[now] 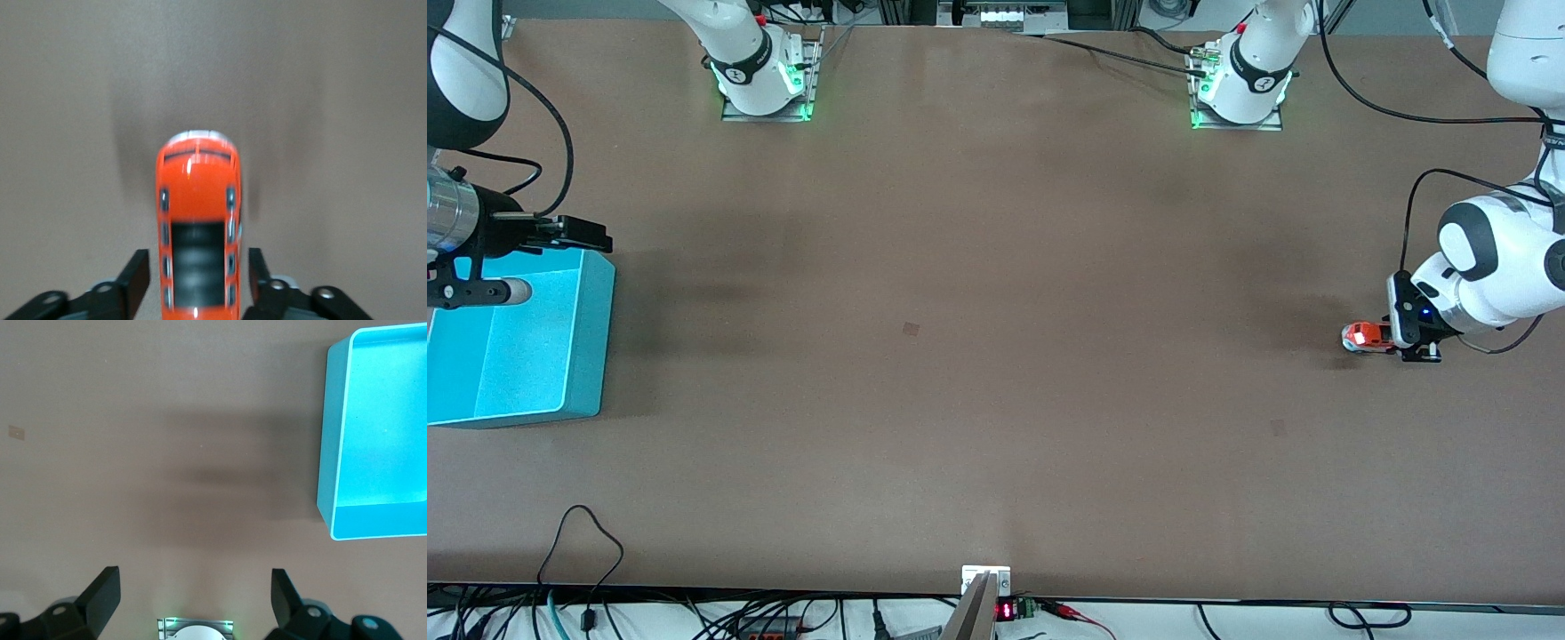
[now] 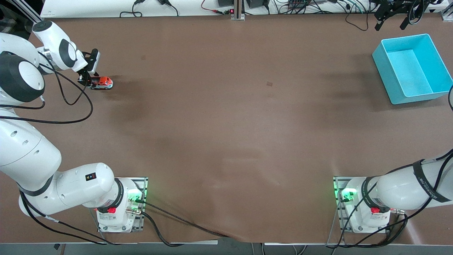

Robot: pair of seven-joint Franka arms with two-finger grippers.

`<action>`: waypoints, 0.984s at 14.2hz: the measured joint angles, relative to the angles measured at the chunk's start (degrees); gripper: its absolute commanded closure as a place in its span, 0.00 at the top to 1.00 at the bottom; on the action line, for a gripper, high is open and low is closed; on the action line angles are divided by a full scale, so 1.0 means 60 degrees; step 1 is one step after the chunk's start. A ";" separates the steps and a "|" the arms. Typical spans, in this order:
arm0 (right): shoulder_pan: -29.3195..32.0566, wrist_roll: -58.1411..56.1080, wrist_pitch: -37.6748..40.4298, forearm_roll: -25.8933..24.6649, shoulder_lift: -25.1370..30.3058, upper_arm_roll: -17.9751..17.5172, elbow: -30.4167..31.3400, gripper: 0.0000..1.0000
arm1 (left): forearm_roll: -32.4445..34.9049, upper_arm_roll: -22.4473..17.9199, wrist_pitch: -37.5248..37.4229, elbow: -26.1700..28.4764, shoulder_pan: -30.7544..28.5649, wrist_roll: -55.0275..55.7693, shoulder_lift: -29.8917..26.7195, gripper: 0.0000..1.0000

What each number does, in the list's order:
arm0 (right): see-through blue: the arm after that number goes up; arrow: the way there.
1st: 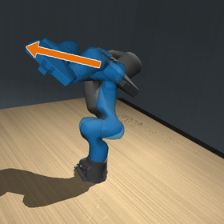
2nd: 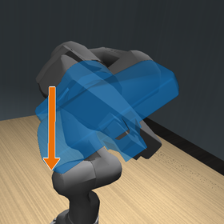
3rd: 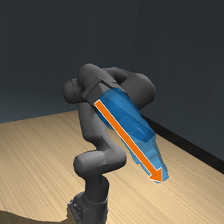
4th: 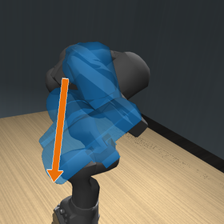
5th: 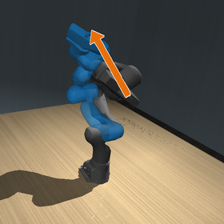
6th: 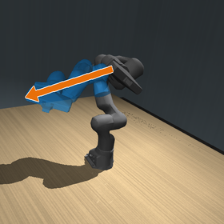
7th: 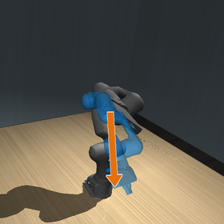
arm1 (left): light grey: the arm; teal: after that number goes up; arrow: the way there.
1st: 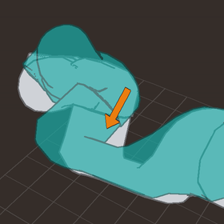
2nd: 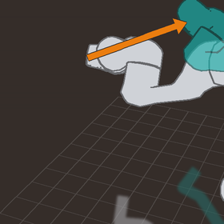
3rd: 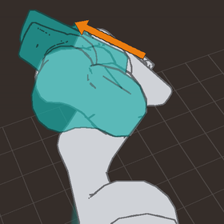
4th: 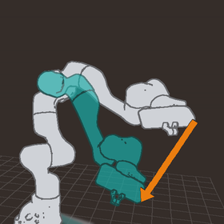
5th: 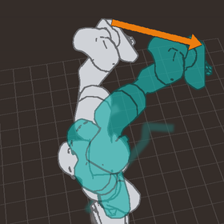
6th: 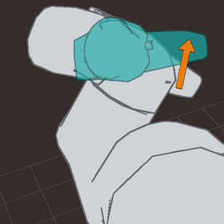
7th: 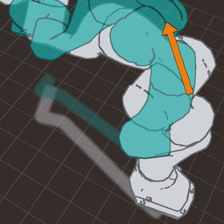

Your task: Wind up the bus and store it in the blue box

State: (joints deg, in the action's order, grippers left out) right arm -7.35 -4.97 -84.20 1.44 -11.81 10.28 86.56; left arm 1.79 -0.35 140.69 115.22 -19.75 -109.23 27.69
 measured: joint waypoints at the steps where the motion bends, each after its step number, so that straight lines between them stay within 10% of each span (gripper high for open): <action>1: 0.0000 0.0000 0.0003 0.0000 0.0000 0.0000 0.0000 1.00 | 0.0000 0.0000 -0.0233 -0.0090 -0.0005 0.0111 -0.0030 1.00; 14: 0.0000 0.0000 0.0021 0.0000 0.0000 0.0000 0.0001 1.00 | 0.0340 0.0526 -0.6094 -0.0983 0.0222 0.5913 -0.2515 1.00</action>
State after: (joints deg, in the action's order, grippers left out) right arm -7.35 -4.97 -84.08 1.44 -11.82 10.28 86.57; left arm 3.84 2.80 104.12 109.32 -18.42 -73.76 12.60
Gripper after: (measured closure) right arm 0.000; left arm 0.000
